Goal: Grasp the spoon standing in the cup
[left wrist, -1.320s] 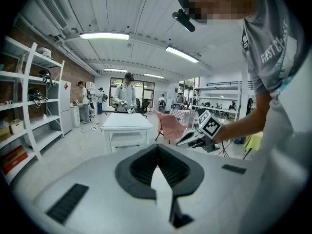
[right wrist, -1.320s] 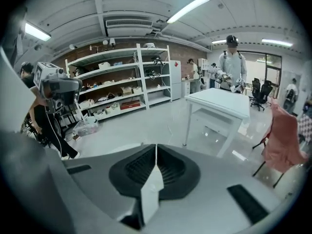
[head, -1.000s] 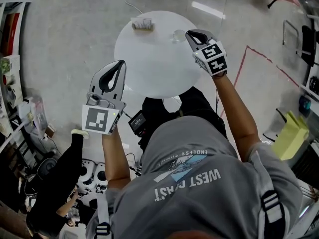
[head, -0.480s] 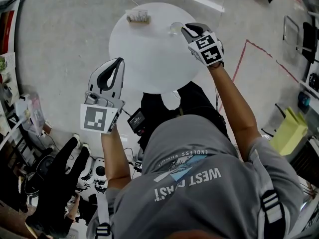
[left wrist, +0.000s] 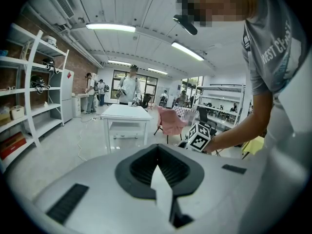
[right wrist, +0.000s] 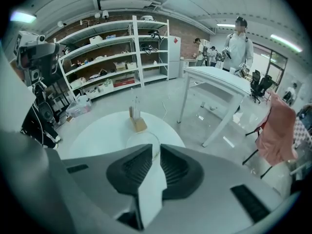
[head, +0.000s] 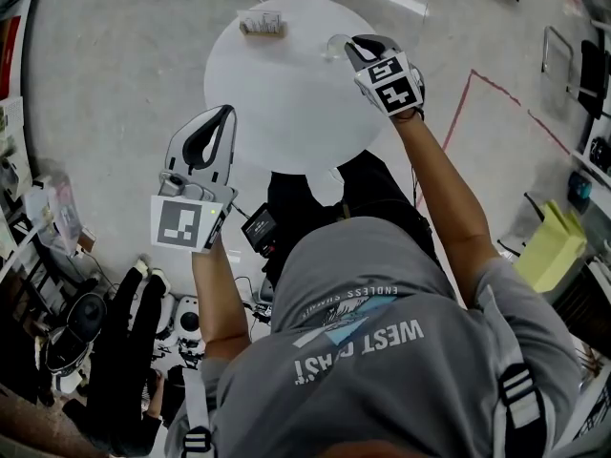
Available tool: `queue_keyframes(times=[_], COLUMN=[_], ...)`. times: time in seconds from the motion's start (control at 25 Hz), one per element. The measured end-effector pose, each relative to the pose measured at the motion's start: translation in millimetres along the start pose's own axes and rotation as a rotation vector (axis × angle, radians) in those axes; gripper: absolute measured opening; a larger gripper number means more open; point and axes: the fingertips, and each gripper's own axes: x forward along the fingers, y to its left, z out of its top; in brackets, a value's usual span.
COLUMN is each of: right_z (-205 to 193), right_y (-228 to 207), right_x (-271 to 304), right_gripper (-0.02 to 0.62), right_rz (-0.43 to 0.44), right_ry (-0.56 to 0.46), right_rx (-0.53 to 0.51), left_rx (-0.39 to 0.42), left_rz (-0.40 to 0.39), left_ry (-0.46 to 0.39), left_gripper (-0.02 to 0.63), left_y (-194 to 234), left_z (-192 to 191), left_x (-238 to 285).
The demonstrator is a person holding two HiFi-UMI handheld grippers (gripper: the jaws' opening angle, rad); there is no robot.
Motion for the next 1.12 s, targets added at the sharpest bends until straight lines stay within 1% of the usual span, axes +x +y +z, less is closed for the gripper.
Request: queue_keyframes(times=[0.12, 0.24, 0.36, 0.6, 0.88, 1.12], right_z=[0.6, 0.2, 0.9, -1.2, -6.0, -5.2], right_y=[-0.7, -0.5, 0.1, 4.9, 2.2, 0.9], right_x=[0.3, 0.1, -0.3, -3.5, -4.7, -6.2], right_gripper=[0.041, 0.03, 0.02, 0.018, 0.018, 0.02], right_rz=[-0.014, -0.019, -0.016, -0.001, 0.007, -0.009], right_ry=[0.001, 0.0, 0.001, 0.003, 0.003, 0.009], right_rx=[0.007, 0.019, 0.028, 0.055, 0.08, 0.076], left_rx=[-0.004, -0.024, -0.01, -0.018, 0.001, -0.009], left_rz=[0.001, 0.009, 0.008, 0.011, 0.01, 0.013], left_ry=[-0.001, -0.004, -0.006, -0.009, -0.014, -0.016], left_gripper=[0.003, 0.005, 0.003, 0.004, 0.005, 0.003], left_y=[1.3, 1.1, 2.4, 2.7, 3.0, 2.7], left_z=[-1.1, 0.6, -0.3, 0.7, 1.6, 4.3], left_x=[-0.2, -0.1, -1.0, -3.5, -3.6, -5.6])
